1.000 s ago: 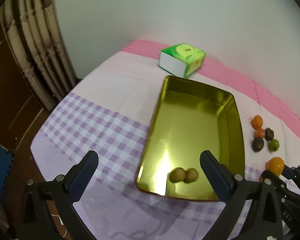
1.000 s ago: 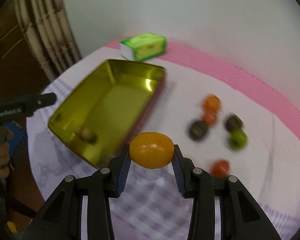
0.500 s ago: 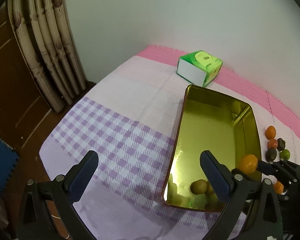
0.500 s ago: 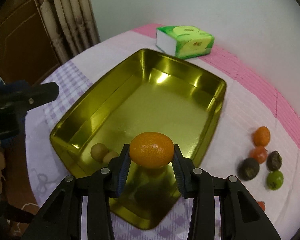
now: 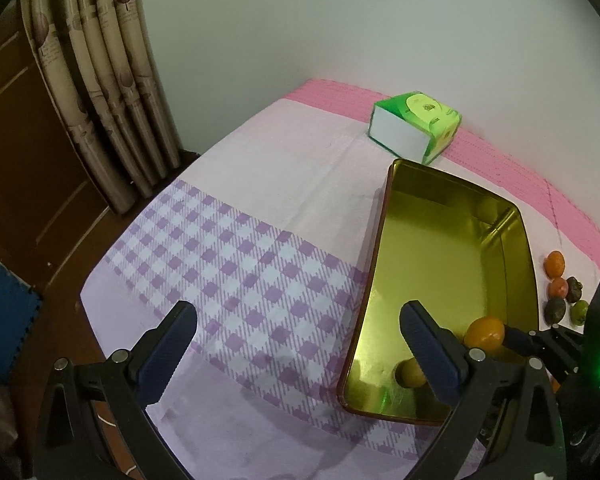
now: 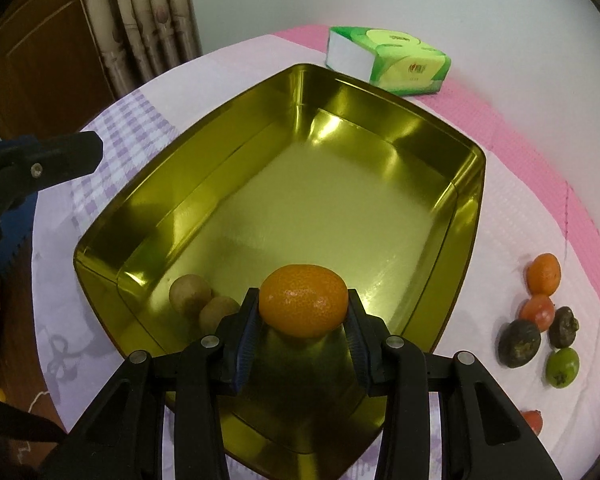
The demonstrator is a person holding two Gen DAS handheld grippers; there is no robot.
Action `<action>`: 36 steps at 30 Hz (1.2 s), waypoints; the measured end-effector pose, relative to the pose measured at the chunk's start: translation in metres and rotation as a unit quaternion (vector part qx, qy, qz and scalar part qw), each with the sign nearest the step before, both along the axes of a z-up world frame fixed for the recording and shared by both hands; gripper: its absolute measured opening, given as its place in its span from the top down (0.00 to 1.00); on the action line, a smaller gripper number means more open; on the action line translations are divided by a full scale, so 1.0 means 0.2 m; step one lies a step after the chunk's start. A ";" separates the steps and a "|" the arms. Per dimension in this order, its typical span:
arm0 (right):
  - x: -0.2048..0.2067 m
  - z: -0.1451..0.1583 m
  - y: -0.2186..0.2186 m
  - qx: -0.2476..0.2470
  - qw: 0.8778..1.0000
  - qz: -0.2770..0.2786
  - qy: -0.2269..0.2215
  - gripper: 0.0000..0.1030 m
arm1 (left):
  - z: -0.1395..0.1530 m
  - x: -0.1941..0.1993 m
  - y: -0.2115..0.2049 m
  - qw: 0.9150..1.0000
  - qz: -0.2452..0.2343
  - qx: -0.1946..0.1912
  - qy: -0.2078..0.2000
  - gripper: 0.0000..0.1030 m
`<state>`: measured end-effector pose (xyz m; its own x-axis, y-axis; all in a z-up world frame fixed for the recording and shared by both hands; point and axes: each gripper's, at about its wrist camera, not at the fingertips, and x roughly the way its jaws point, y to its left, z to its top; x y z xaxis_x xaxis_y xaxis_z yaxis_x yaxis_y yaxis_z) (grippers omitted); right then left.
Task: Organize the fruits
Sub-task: 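Carry the yellow-orange fruit with the right tool into the tray and open, then withdraw both tools from the tray back toward the remaining fruits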
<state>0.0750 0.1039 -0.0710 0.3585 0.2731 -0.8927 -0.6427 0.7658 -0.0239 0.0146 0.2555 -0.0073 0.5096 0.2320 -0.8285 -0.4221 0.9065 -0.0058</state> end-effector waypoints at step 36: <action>-0.17 0.33 -0.65 0.051 0.991 -0.106 -0.067 0.35 | 0.07 -0.02 -0.19 0.998 -0.056 0.013 -0.024 0.02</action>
<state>0.0419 -0.0255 -0.0042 0.5311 0.2651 -0.8048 -0.4633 0.8861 -0.0139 0.0113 0.2176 0.0061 0.5728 0.1918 -0.7969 -0.3171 0.9484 0.0003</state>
